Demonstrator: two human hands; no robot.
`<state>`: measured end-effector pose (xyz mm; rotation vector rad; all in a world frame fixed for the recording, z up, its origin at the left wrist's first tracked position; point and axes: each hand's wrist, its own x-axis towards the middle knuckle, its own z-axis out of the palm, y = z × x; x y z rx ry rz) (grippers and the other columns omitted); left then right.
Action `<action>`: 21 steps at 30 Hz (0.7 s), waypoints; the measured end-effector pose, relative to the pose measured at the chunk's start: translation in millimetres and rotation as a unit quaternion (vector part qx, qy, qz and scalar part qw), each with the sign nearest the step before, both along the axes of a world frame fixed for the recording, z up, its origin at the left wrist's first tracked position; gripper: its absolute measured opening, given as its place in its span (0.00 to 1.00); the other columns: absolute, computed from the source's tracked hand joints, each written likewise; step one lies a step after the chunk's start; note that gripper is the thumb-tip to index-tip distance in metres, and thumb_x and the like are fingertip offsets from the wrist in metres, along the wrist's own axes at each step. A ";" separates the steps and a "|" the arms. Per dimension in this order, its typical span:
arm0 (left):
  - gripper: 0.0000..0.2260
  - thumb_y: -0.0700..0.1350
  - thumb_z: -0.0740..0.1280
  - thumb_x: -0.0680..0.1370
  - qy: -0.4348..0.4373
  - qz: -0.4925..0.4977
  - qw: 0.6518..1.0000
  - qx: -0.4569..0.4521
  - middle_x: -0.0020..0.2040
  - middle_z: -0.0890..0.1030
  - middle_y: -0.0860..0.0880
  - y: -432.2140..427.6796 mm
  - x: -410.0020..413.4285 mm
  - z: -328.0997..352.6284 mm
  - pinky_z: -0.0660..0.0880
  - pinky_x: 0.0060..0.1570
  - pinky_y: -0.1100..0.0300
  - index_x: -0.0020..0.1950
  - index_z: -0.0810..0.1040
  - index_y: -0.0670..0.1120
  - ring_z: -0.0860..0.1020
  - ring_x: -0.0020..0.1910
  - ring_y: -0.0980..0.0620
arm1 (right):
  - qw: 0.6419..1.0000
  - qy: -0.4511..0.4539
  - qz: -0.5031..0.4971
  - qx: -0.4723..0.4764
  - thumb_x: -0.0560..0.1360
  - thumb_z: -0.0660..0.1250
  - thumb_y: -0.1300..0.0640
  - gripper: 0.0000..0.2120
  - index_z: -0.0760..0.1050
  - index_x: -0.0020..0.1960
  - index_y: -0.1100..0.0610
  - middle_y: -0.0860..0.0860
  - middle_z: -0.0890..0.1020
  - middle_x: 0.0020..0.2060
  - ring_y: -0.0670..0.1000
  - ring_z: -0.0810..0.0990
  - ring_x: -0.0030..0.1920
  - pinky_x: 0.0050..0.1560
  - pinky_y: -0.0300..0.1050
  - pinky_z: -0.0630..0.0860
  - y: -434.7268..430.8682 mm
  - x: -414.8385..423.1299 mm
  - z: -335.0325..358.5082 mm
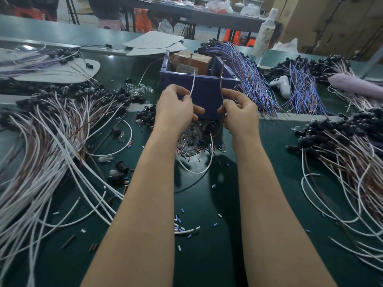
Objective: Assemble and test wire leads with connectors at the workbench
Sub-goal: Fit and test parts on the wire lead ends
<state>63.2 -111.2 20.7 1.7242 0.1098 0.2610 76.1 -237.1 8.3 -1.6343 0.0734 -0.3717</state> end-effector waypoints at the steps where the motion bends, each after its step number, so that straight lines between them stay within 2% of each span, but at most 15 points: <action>1: 0.06 0.40 0.56 0.81 0.004 0.001 1.000 0.005 0.31 0.83 0.51 0.5 0.5 0.1 0.68 0.30 0.62 0.47 0.69 0.50 0.72 0.20 0.61 | 1.000 0.003 -0.006 0.004 0.77 0.58 0.64 0.11 0.76 0.50 0.52 0.48 0.76 0.29 0.42 0.73 0.29 0.29 0.31 0.66 0.0 0.0 0.3; 4: 0.05 0.40 0.56 0.80 0.026 -0.008 0.999 0.047 0.31 0.82 0.50 2.6 1.9 0.0 0.68 0.29 0.62 0.49 0.71 0.47 0.73 0.21 0.60 | 0.999 0.028 0.000 0.038 0.78 0.57 0.64 0.10 0.75 0.44 0.56 0.48 0.75 0.22 0.41 0.68 0.20 0.22 0.30 0.63 -1.8 -0.6 0.6; 6: 0.05 0.39 0.57 0.79 0.045 -0.034 0.995 0.079 0.30 0.82 0.50 3.1 2.0 -1.4 0.69 0.29 0.62 0.50 0.72 0.44 0.74 0.21 0.60 | 0.997 0.068 0.022 0.031 0.78 0.57 0.63 0.10 0.75 0.42 0.57 0.48 0.76 0.21 0.43 0.67 0.19 0.22 0.34 0.64 -3.5 -0.4 -2.1; 7: 0.06 0.39 0.57 0.79 0.054 -0.048 0.993 0.089 0.30 0.82 0.50 2.9 1.6 -2.1 0.69 0.30 0.63 0.50 0.73 0.44 0.73 0.21 0.61 | 0.995 0.093 0.024 -0.033 0.77 0.58 0.63 0.09 0.75 0.42 0.57 0.50 0.79 0.24 0.45 0.71 0.23 0.25 0.37 0.68 -3.6 -0.1 -4.5; 8: 0.06 0.38 0.57 0.79 0.062 -0.056 0.992 0.097 0.31 0.82 0.50 2.4 1.1 -2.7 0.69 0.29 0.63 0.48 0.73 0.44 0.73 0.21 0.62 | 0.983 0.117 0.014 -0.139 0.76 0.61 0.61 0.07 0.76 0.43 0.57 0.52 0.82 0.31 0.48 0.77 0.30 0.32 0.43 0.73 -4.2 0.7 -8.0; 10: 0.06 0.38 0.57 0.78 0.069 -0.058 0.990 0.110 0.32 0.82 0.50 1.4 1.1 -3.6 0.68 0.25 0.67 0.45 0.73 0.44 0.73 0.20 0.62 | 0.930 0.162 -0.017 -0.330 0.74 0.65 0.56 0.07 0.79 0.50 0.57 0.56 0.83 0.47 0.55 0.80 0.49 0.49 0.48 0.77 -3.6 0.4 -14.8; 11: 0.07 0.37 0.57 0.78 0.074 -0.058 0.989 0.116 0.32 0.83 0.49 1.1 1.3 -3.6 0.66 0.22 0.69 0.44 0.73 0.44 0.72 0.20 0.62 | 0.907 0.185 -0.020 -0.377 0.74 0.67 0.53 0.11 0.78 0.53 0.57 0.56 0.82 0.50 0.57 0.79 0.53 0.51 0.47 0.76 -1.7 -0.2 -17.1; 12: 0.08 0.37 0.57 0.78 0.081 -0.059 0.987 0.126 0.33 0.83 0.48 1.1 1.1 -3.2 0.65 0.19 0.71 0.44 0.74 0.43 0.72 0.19 0.62 | 0.894 0.205 -0.012 -0.398 0.73 0.69 0.53 0.13 0.77 0.54 0.58 0.56 0.81 0.51 0.58 0.78 0.54 0.49 0.46 0.74 0.3 -0.6 -19.4; 14: 0.09 0.36 0.56 0.78 0.097 -0.068 0.980 0.159 0.34 0.83 0.48 1.7 0.6 -2.8 0.65 0.20 0.70 0.44 0.75 0.42 0.73 0.20 0.62 | 0.875 0.228 0.002 -0.427 0.73 0.68 0.57 0.10 0.76 0.52 0.60 0.58 0.80 0.49 0.58 0.77 0.50 0.42 0.44 0.69 4.0 0.1 -21.3; 16: 0.10 0.36 0.56 0.78 0.102 -0.086 0.974 0.183 0.34 0.84 0.48 2.2 -0.4 -3.3 0.67 0.25 0.65 0.43 0.76 0.43 0.75 0.25 0.60 | 0.873 0.227 0.000 -0.432 0.73 0.66 0.61 0.04 0.75 0.46 0.61 0.59 0.78 0.44 0.58 0.75 0.44 0.38 0.43 0.67 3.6 1.7 -19.9; 18: 0.11 0.37 0.56 0.79 0.093 -0.108 0.976 0.165 0.35 0.83 0.49 2.0 -2.6 -1.1 0.70 0.28 0.64 0.42 0.76 0.44 0.75 0.27 0.58 | 0.888 0.219 0.006 -0.403 0.73 0.67 0.62 0.03 0.77 0.46 0.61 0.58 0.77 0.41 0.57 0.76 0.41 0.34 0.42 0.68 -1.8 0.8 -11.8; 20: 0.12 0.39 0.56 0.81 0.072 -0.121 0.984 0.106 0.40 0.83 0.49 2.4 -5.9 5.4 0.73 0.32 0.65 0.42 0.77 0.46 0.76 0.31 0.58 | 0.933 0.209 0.049 -0.288 0.74 0.68 0.62 0.06 0.78 0.50 0.62 0.56 0.78 0.36 0.51 0.77 0.33 0.32 0.40 0.71 -6.8 -2.3 1.1; 21: 0.12 0.42 0.56 0.82 0.064 -0.123 0.988 0.073 0.44 0.82 0.49 2.8 -8.2 9.4 0.74 0.36 0.64 0.43 0.77 0.48 0.77 0.35 0.57 | 0.959 0.196 0.083 -0.185 0.75 0.68 0.64 0.07 0.77 0.51 0.64 0.55 0.76 0.33 0.47 0.75 0.27 0.29 0.38 0.72 -7.5 -5.8 9.5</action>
